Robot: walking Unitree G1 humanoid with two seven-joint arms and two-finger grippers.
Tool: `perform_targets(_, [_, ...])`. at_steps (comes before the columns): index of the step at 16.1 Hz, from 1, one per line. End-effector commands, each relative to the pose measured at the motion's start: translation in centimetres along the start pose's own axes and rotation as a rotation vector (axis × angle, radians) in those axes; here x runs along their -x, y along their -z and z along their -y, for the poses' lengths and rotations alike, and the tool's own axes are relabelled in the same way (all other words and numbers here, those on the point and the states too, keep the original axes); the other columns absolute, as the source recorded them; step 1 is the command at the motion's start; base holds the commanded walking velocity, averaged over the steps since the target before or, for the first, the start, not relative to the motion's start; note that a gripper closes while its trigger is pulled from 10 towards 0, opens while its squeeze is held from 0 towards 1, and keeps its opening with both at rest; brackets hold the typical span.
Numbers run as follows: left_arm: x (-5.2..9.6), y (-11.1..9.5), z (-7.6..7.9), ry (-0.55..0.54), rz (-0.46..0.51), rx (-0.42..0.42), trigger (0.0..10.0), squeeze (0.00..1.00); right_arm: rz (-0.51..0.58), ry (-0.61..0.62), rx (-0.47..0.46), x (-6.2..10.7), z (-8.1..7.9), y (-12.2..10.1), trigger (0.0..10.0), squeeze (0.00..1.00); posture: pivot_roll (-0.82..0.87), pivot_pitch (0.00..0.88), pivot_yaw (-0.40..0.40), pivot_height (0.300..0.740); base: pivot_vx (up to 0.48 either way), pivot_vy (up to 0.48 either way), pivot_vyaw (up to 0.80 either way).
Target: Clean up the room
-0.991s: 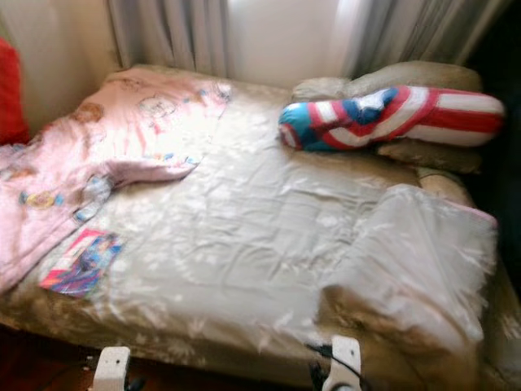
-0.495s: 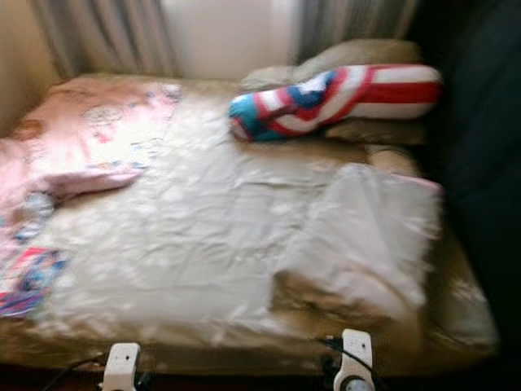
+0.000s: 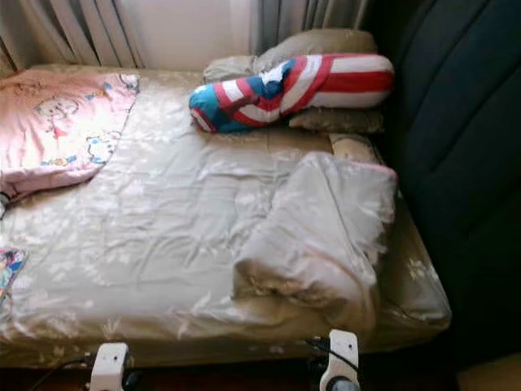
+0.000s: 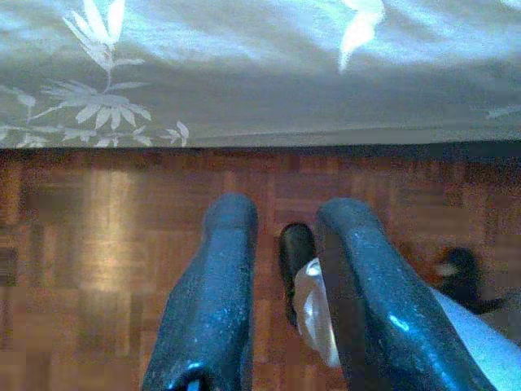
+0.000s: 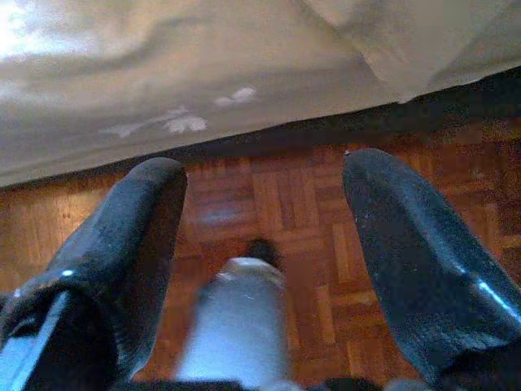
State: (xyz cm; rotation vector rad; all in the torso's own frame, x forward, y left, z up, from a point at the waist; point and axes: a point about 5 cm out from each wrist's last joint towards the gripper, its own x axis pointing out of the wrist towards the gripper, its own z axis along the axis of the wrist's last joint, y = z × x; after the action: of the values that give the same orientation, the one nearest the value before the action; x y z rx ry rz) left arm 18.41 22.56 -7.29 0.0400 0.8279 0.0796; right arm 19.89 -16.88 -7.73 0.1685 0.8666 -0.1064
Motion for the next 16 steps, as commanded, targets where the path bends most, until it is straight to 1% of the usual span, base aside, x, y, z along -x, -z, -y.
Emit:
perform_targets(1, [0.08, 0.59, 0.58, 0.017, -0.021, -0.002, 10.0, 0.00, -0.001, 0.027, -0.015, 0.14, 0.82, 0.25, 10.0, 0.00, 0.12, 0.104, -0.019, 0.740, 0.000, -0.345, 0.00])
perform_targets(3, [0.08, 0.57, 0.53, 0.017, -0.021, -0.004, 10.0, 0.00, -0.001, 0.027, -0.017, 0.13, 0.76, 0.25, 10.0, 0.00, 0.12, 0.104, -0.017, 0.740, 0.000, -0.334, 0.00])
perform_targets(8, [0.08, 0.48, 0.53, 0.027, -0.012, 0.004, 10.0, 0.00, -0.001, 0.031, -0.020, 0.16, 0.84, 0.31, 10.0, 0.00, 0.11, 0.106, -0.018, 0.740, 0.000, 0.000, 0.00])
perform_targets(14, [0.14, 0.67, 0.67, 0.023, -0.011, 0.019, 10.0, 0.00, -0.009, 0.044, -0.011, 0.33, 1.62, 0.67, 10.0, 0.00, 0.11, 0.090, -0.029, 0.740, 0.000, 0.000, 0.00])
perform_targets(16, [0.15, 0.72, 0.72, 0.021, -0.011, 0.027, 10.0, 0.00, -0.006, 0.039, -0.008, 0.32, 1.63, 0.57, 10.0, 0.00, 0.11, 0.084, -0.032, 0.740, 0.000, 0.000, 0.00])
